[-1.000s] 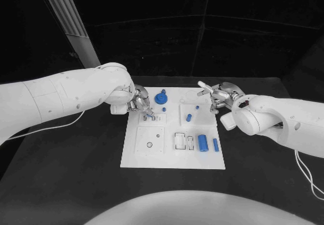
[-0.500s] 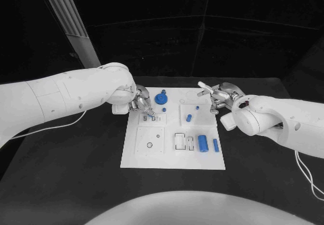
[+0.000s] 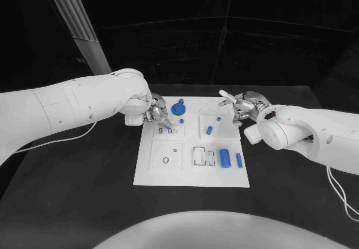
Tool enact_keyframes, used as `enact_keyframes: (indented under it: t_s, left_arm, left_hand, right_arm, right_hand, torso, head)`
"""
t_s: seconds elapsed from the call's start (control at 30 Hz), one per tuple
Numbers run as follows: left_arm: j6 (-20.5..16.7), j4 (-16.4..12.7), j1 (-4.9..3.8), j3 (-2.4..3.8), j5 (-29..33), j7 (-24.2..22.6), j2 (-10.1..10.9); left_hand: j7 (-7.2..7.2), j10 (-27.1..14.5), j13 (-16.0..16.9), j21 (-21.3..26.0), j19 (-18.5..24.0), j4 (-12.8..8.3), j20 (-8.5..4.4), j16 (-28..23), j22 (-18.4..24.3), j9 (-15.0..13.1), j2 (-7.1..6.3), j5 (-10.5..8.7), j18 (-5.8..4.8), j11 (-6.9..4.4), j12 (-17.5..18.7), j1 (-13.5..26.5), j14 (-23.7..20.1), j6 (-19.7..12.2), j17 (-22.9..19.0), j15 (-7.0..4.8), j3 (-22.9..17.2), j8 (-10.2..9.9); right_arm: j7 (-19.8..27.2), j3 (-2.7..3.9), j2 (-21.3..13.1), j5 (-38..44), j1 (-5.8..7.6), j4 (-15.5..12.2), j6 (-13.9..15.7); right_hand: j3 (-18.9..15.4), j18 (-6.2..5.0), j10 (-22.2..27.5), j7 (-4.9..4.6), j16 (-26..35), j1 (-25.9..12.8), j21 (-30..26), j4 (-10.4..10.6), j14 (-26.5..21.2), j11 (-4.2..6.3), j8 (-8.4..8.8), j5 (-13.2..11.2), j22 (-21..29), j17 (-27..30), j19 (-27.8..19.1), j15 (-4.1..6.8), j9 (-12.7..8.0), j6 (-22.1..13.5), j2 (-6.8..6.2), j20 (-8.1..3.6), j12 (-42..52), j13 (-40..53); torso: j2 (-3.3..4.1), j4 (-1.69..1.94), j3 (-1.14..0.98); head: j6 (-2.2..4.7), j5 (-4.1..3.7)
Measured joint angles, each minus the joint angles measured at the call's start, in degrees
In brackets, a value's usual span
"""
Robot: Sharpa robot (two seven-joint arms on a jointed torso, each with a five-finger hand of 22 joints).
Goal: Assemble the parts on the task board
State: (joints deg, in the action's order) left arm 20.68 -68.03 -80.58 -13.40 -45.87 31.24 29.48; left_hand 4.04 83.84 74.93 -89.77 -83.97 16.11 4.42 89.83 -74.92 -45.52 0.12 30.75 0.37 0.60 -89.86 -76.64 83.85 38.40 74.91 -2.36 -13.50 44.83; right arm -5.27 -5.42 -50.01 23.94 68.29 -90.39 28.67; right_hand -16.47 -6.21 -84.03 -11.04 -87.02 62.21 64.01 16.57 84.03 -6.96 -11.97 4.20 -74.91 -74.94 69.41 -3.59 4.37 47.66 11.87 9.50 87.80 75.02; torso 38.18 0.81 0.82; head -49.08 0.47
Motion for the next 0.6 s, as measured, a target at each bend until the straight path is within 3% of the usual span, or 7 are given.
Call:
enact_keyframes:
  t_s: [0.17, 0.6]
  left_arm:
    - [0.0, 0.1, 0.01, 0.0, 0.0, 0.1, -0.1]
    - [-0.1, 0.0, 0.1, 0.0, 0.0, 0.7, -0.4]
  left_hand:
    - [-0.02, 0.0, 0.0, 0.0, 0.0, 0.4, 0.0, 0.0, 0.0, 0.1, 0.5, -2.57, 0.0, 0.0, 0.0, 0.5, 0.0, 0.0, 0.0, 0.0, 0.4, -0.7]
    - [-0.08, 0.0, 0.0, 0.0, 0.0, 0.4, 0.0, 0.0, 0.0, 1.0, 0.86, -2.8, 0.0, 0.0, 0.0, 0.9, 0.0, -0.1, 0.0, 0.01, 0.4, -1.6]
  right_arm:
    - [0.0, 0.0, 0.0, 0.0, 0.0, 0.0, 0.0]
    - [0.0, 0.0, 0.0, 0.0, 0.0, 0.0, 0.0]
  right_hand:
    - [0.0, 0.0, 0.0, 0.0, 0.0, 0.0, 0.0, 0.0, 0.0, 0.0, 0.0, 0.0, 0.0, 0.0, 0.0, 0.0, 0.0, 0.0, 0.0, 0.0, 0.0, 0.0]
    - [0.0, 0.0, 0.0, 0.0, 0.0, 0.0, 0.0, 0.0, 0.0, 0.0, 0.0, 0.0, 0.0, 0.0, 0.0, 0.0, 0.0, 0.0, 0.0, 0.0, 0.0, 0.0]
  torso:
    - [0.0, 0.0, -0.01]
    - [-0.01, 0.0, -0.02]
  head:
    - [-0.01, 0.01]
    - [0.03, -0.04]
